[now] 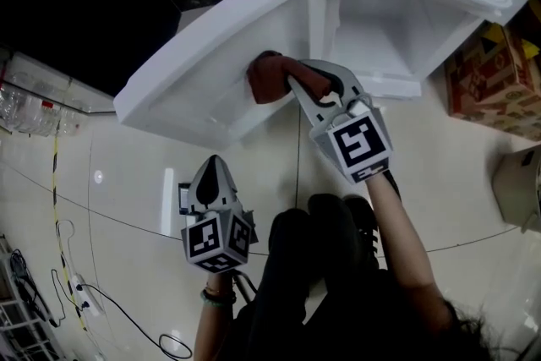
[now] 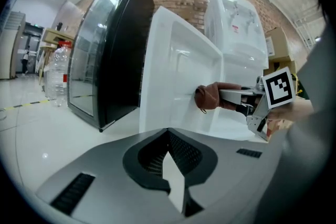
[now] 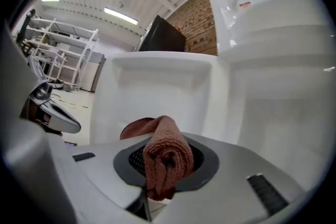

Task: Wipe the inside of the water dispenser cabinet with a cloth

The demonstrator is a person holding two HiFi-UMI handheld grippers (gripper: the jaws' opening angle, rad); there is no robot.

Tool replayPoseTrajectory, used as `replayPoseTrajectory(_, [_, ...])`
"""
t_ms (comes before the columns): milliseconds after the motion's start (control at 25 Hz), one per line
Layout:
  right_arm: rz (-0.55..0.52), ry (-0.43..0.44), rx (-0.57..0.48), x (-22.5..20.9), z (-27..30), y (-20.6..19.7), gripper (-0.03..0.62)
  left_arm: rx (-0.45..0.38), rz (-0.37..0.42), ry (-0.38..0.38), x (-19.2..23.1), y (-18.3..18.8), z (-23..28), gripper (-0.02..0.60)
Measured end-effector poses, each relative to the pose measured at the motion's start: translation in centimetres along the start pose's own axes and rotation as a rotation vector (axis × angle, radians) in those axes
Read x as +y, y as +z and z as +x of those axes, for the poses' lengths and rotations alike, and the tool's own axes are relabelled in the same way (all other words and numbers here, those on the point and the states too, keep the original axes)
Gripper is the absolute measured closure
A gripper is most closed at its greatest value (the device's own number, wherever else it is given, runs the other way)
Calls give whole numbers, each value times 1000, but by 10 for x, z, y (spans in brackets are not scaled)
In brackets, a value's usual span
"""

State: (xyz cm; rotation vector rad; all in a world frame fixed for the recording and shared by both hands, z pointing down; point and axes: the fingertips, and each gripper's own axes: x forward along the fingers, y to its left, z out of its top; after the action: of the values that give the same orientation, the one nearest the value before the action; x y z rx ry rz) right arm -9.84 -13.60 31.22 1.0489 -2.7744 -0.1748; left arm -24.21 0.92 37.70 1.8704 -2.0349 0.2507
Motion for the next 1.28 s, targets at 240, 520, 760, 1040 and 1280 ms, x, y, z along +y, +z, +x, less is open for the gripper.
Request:
replayPoseTrajectory(240, [54, -112, 50, -34, -18, -25, 519, 5, -10, 8, 5, -4, -2, 578])
replayPoseTrajectory(520, [115, 192, 2, 82, -11, -22, 519, 9, -11, -2, 0, -5, 0, 578])
replayPoseTrajectory(760, [110, 402, 68, 162, 12, -53, 519, 21, -1, -13, -3, -8, -2, 578])
replayPoseTrajectory(1040, [220, 257, 193, 105, 33, -103, 519, 23, 5, -1, 5, -11, -4, 577])
replayPoseTrajectory(1280, [372, -71, 244, -5, -1, -148, 519, 27, -4, -9, 1, -11, -3, 577])
